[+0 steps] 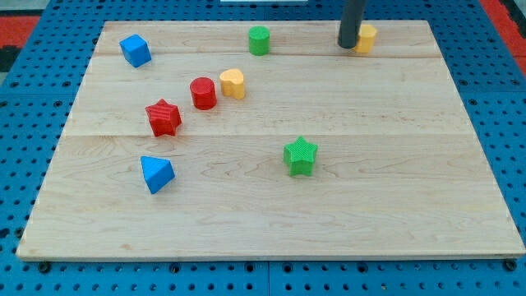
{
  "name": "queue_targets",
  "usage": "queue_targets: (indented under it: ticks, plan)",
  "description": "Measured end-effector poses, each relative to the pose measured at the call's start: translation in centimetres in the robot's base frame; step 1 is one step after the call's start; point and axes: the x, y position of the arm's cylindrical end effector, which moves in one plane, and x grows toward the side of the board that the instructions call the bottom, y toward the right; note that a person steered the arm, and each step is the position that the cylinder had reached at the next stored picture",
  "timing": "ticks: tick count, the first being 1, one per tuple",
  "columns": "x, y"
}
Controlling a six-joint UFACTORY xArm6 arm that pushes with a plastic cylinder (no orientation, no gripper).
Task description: Move the blue cube towards top left
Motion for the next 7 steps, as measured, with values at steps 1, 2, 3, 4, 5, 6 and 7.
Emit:
queue_targets:
  ticks: [1,2,3,4,5,6,7]
  plan:
    - [0.0,0.0]
    - [0.0,-0.6]
    - [2.1,-3.7]
    - [2.3,-8.4]
    - [2.3,-9.8]
    - [2.6,-9.8]
    - [3.0,-9.7]
